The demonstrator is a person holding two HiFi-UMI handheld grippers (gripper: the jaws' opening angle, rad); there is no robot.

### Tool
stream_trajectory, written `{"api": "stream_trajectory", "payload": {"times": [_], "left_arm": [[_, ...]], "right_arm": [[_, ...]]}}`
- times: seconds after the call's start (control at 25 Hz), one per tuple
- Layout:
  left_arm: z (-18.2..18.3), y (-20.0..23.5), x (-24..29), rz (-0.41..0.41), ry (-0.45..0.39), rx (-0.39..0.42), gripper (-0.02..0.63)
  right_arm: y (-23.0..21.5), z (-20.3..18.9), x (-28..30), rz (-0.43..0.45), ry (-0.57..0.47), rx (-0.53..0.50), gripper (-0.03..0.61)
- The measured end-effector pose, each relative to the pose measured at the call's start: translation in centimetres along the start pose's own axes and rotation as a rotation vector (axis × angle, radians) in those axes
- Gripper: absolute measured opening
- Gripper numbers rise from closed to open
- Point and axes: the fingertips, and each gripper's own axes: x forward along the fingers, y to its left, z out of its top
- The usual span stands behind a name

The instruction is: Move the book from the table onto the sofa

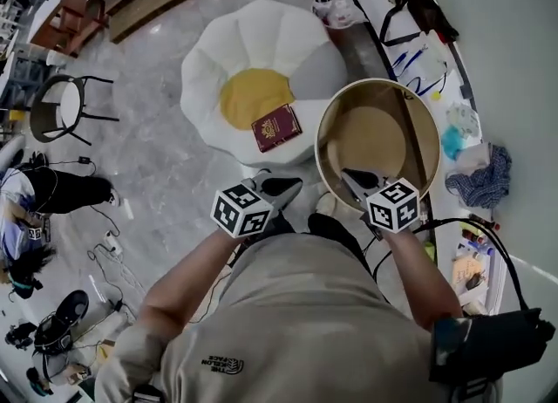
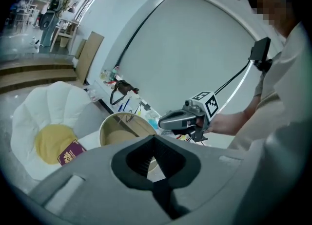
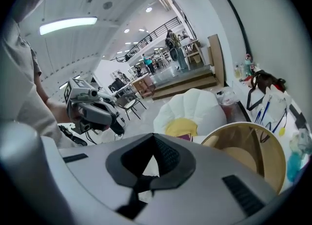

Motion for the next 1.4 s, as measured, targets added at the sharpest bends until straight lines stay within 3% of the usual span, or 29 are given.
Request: {"api": "stream_trajectory", "payload": {"times": [0.24, 0.48, 1.4], "left_arm": [[3.2, -6.6, -1.5, -0.009, -0.063, 0.113, 0.008], [4.0, -10.2, -1.7, 0.012, -0.099, 0.194, 0.008], [5.2, -11.5, -1.2, 0.051, -0.135, 0.221, 0.008]], "right_arm": [[2.6, 1.3, -6.1, -0.005, -0.074, -0.095, 0.012], [4.8, 1.1, -10.2, 0.005, -0.114, -0.148, 0.012], [6.9, 1.8, -12.0, 0.06, -0.139, -0.226, 0.012]]}}
